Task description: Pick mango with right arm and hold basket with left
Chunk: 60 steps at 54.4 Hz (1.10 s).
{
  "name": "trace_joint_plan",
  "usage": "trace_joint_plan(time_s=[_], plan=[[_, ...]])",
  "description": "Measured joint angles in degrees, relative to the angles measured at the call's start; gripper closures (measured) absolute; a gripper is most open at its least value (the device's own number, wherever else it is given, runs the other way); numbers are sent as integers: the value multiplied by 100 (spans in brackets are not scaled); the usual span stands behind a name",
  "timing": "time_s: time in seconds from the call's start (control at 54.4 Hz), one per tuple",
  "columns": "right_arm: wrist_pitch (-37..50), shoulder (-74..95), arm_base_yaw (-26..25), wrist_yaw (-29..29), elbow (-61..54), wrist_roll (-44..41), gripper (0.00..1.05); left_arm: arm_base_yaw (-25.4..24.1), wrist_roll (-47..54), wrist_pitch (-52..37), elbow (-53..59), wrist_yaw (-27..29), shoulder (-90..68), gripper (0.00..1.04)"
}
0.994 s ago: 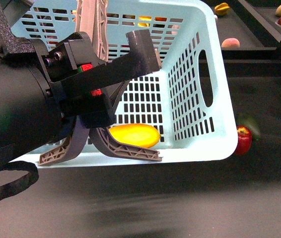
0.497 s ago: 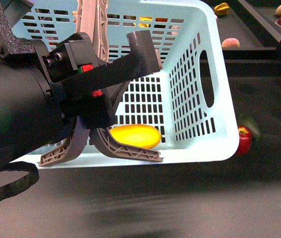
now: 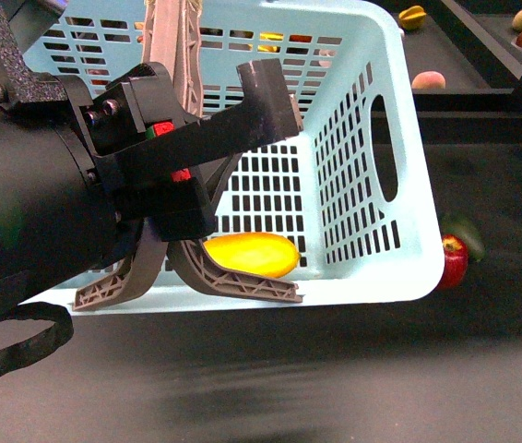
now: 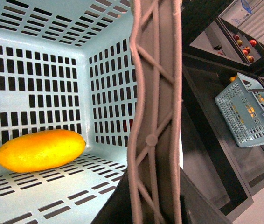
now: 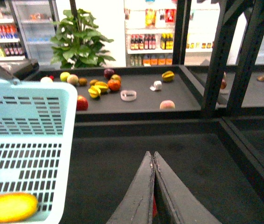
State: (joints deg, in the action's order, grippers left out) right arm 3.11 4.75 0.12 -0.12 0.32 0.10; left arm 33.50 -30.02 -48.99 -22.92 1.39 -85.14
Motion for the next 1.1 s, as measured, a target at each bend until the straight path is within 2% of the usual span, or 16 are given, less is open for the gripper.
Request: trace_joint_plan(time_s=[0.055,0.589,0.773,0.865,0.938,1.104], plan=[[-258,-293,0,2,0,-2,103,0,7,0,0,-2,0,99],[-299,-444,0,2,0,-9,103,2,-2,0,0,0,0,99],[-299,-444,0,2,0,-13,74,2,2,0,0,0,0,99],[-299,-444,0,0,0,-13,55,155,660,-212,-2,686,-109,99],[-299,-446,0,2,0,-13,42,205,1202,-280,-125,935,-160,99],[-302,-446,0,2,0,-13,16,214,1099,-46,-682,1558,-249,99]])
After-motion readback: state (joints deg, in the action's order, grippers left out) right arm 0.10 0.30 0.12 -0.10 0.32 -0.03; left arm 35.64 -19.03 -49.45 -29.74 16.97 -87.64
